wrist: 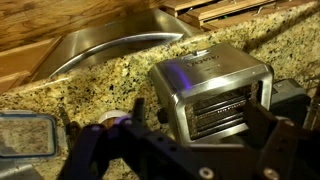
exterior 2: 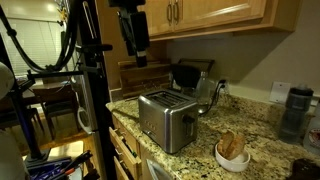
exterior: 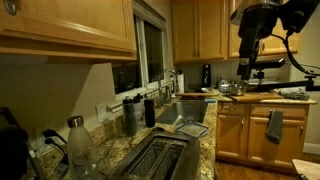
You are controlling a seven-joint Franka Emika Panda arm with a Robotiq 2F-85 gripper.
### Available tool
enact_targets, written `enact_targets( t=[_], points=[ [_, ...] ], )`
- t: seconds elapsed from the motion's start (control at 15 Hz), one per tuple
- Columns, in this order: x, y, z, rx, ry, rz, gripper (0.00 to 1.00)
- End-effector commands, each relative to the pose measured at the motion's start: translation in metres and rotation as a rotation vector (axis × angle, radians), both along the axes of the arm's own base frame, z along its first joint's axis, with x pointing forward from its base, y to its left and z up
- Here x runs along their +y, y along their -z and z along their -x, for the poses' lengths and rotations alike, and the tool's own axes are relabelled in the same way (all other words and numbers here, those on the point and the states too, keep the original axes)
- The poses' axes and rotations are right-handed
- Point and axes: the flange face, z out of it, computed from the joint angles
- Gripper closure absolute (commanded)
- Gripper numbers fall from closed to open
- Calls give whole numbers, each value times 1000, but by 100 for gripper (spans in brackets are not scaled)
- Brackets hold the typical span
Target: Place the slices of bread in the toaster
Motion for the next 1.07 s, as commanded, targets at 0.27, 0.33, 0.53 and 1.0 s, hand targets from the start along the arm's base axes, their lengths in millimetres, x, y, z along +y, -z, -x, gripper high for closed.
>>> enact_targets(
  t=[0.27,0.33,0.53,1.0],
  points=[
    [-44,26,-31,-36,101,76,0],
    [-51,30,-36,-34,111,81,0],
    [-72,42,-48,-21,129,87,0],
    [-130,55,-84,15,109,83,0]
  ],
)
